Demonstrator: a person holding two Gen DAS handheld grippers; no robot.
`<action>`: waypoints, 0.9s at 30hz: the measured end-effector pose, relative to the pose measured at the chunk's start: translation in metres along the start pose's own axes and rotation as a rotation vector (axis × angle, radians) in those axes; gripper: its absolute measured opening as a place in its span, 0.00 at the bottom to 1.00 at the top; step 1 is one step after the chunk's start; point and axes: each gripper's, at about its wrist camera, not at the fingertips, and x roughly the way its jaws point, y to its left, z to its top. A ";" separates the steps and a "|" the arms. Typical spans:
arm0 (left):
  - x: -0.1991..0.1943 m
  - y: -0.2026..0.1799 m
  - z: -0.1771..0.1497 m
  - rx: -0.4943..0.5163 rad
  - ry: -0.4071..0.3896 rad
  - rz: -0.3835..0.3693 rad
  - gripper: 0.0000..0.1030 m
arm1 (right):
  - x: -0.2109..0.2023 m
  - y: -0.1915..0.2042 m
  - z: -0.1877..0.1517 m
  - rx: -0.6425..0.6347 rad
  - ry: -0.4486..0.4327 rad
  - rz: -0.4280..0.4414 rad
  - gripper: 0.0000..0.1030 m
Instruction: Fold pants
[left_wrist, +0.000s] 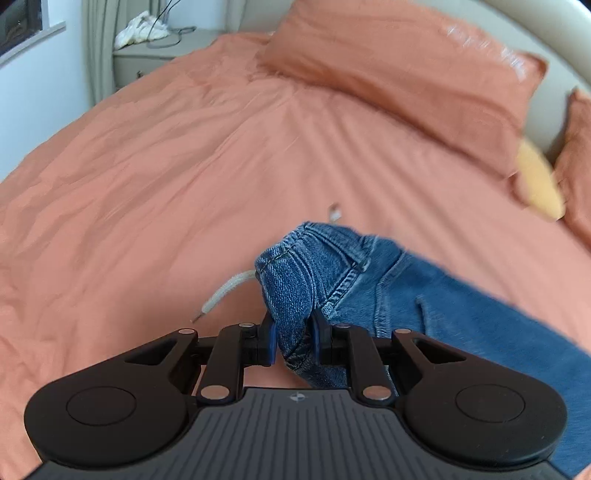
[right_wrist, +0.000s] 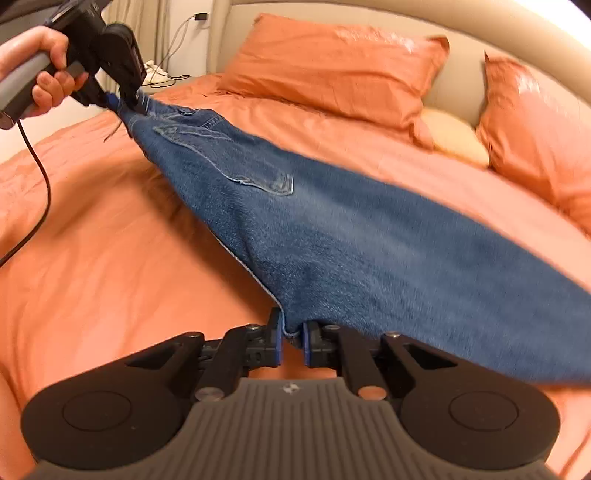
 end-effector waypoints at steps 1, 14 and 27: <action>0.008 0.003 -0.004 0.002 0.016 0.016 0.20 | 0.004 0.003 -0.005 0.025 0.007 0.002 0.05; 0.039 -0.023 -0.040 0.236 0.027 0.209 0.53 | 0.020 -0.023 -0.032 0.283 0.122 0.088 0.08; -0.057 -0.086 -0.043 0.321 -0.082 0.000 0.66 | -0.090 -0.200 -0.048 0.567 0.042 -0.067 0.30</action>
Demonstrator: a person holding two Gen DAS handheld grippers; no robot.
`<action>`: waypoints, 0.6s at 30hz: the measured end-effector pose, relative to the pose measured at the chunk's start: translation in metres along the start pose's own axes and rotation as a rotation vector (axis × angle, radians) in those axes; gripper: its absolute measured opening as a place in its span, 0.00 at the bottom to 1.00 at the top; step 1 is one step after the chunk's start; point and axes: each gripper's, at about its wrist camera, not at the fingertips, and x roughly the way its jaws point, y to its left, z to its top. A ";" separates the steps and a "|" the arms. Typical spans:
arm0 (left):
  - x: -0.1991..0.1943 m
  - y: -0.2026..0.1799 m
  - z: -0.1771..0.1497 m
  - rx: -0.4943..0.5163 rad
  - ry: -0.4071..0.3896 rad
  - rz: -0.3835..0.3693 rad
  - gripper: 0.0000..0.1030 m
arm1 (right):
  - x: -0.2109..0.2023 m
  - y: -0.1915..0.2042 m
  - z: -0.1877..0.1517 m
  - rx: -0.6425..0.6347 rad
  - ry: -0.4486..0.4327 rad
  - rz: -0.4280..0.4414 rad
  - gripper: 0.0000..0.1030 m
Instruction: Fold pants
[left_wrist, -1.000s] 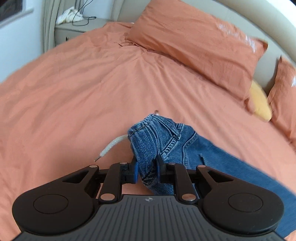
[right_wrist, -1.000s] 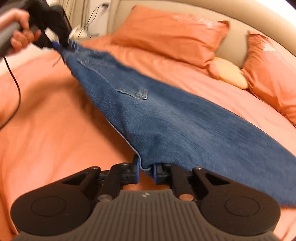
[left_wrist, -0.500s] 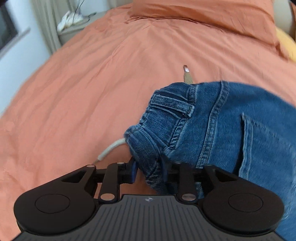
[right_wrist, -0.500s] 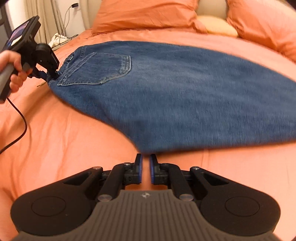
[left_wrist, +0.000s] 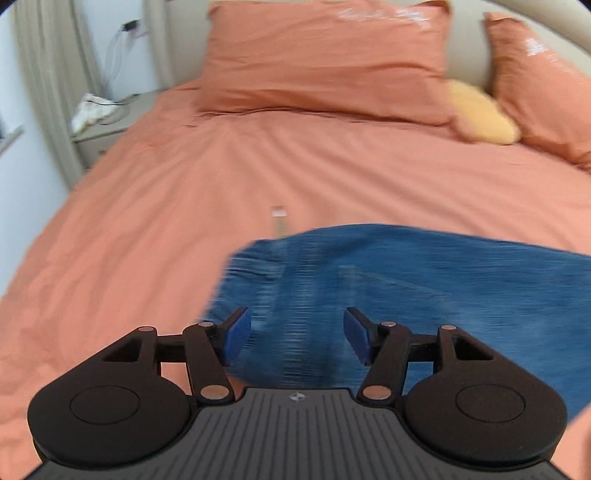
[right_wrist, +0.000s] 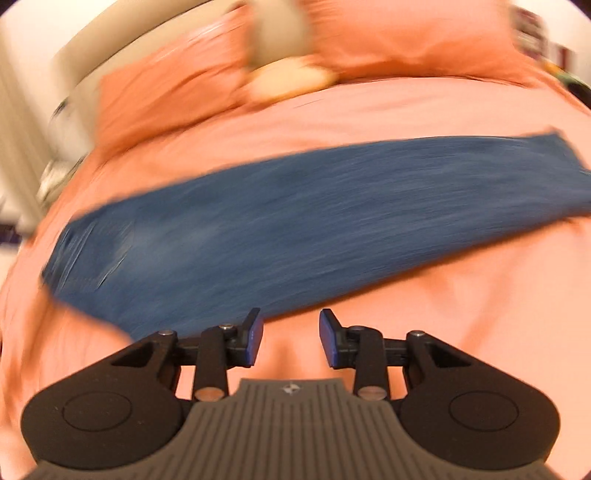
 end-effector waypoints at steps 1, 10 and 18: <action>-0.001 -0.007 0.001 -0.007 0.000 -0.027 0.66 | -0.008 -0.023 0.010 0.037 -0.012 -0.016 0.30; 0.026 -0.070 0.000 -0.048 0.047 -0.052 0.65 | -0.055 -0.236 0.083 0.378 -0.081 -0.142 0.31; 0.058 -0.147 0.022 0.086 0.100 -0.106 0.62 | -0.019 -0.362 0.120 0.656 -0.088 -0.142 0.32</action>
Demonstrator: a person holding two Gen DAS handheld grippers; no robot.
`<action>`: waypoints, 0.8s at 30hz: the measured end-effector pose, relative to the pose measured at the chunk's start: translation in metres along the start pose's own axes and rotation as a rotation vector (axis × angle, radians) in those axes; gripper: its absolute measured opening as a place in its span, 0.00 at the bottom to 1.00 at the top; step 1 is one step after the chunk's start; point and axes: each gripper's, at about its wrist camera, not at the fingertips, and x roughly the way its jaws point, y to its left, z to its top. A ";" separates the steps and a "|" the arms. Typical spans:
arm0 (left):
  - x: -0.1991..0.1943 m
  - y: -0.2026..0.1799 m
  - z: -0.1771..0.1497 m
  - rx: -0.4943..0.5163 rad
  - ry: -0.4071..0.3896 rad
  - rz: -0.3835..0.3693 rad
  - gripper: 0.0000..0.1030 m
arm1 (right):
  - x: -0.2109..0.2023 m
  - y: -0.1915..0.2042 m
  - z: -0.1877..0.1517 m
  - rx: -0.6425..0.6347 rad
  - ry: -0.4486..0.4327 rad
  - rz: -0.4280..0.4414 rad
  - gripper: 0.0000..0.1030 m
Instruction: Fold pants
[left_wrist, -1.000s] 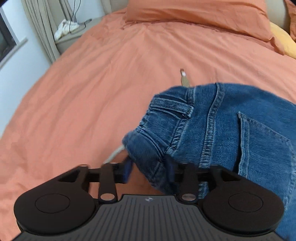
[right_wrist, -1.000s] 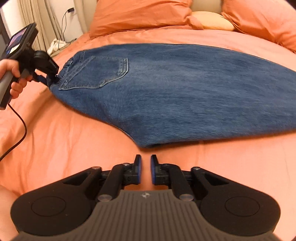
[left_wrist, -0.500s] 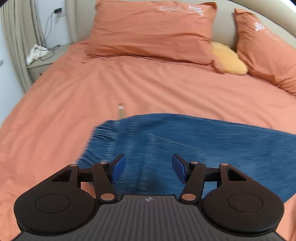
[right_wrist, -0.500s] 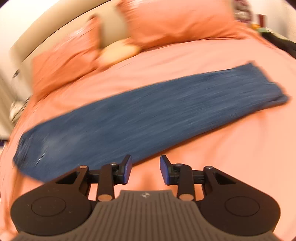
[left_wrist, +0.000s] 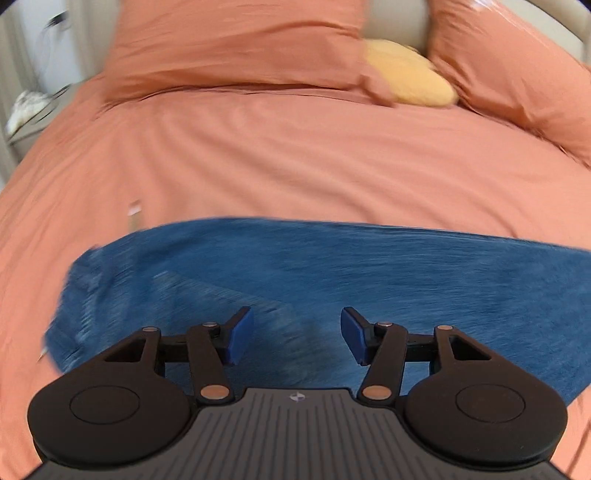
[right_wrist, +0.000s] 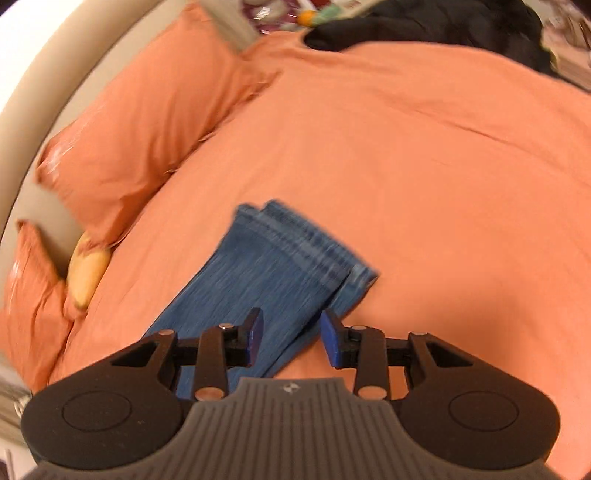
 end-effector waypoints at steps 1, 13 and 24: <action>0.006 -0.013 0.005 0.026 0.006 -0.012 0.62 | 0.012 -0.001 0.005 0.015 0.009 -0.001 0.32; 0.083 -0.160 0.028 0.268 0.098 -0.126 0.61 | 0.068 -0.031 0.030 0.109 0.063 0.057 0.04; 0.109 -0.215 0.018 0.275 0.056 -0.179 0.58 | 0.061 -0.040 0.036 -0.020 0.043 -0.053 0.00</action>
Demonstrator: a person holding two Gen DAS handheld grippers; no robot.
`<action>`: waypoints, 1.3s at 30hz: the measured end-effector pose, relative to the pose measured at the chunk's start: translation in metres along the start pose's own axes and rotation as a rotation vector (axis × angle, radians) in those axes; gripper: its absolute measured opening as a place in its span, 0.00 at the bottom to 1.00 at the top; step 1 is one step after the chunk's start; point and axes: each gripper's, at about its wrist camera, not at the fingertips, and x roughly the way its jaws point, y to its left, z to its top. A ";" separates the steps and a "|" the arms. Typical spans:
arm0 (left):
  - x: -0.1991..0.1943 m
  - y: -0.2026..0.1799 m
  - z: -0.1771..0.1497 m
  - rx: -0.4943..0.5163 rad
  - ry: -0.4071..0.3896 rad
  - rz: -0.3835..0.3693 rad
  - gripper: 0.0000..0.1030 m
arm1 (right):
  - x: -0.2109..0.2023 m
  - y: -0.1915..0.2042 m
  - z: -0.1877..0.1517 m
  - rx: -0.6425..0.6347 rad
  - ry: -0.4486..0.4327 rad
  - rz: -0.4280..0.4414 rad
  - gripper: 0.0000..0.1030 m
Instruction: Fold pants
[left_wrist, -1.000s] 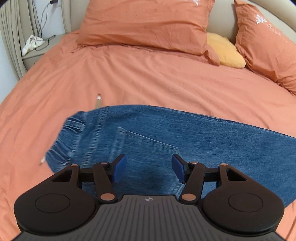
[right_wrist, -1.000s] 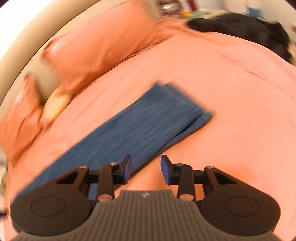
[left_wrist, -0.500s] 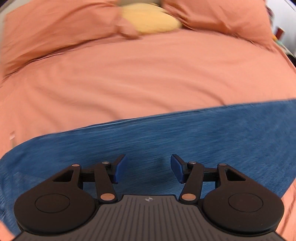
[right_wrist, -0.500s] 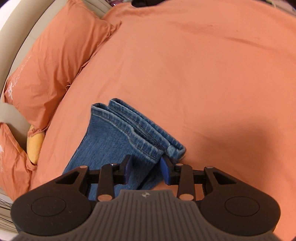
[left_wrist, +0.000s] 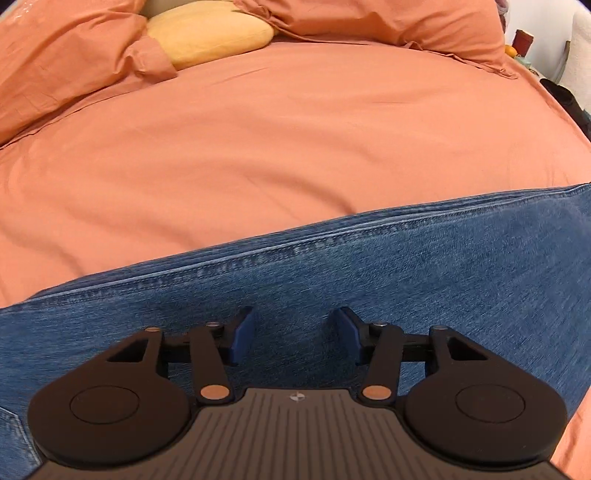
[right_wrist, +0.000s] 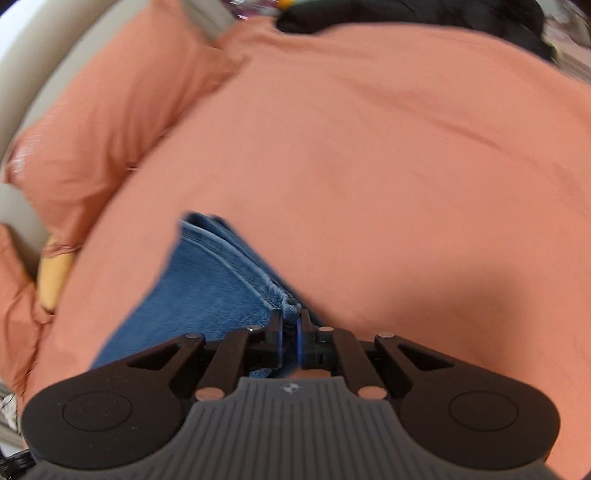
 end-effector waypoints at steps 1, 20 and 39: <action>0.001 -0.002 0.000 0.012 -0.005 0.006 0.58 | 0.006 -0.004 -0.004 0.002 0.002 -0.003 0.00; -0.046 0.118 -0.011 0.103 0.020 0.139 0.72 | 0.044 0.130 0.041 -0.511 -0.047 -0.100 0.45; 0.004 0.128 0.007 0.399 0.113 0.060 0.18 | 0.071 0.162 0.031 -0.593 -0.018 -0.232 0.04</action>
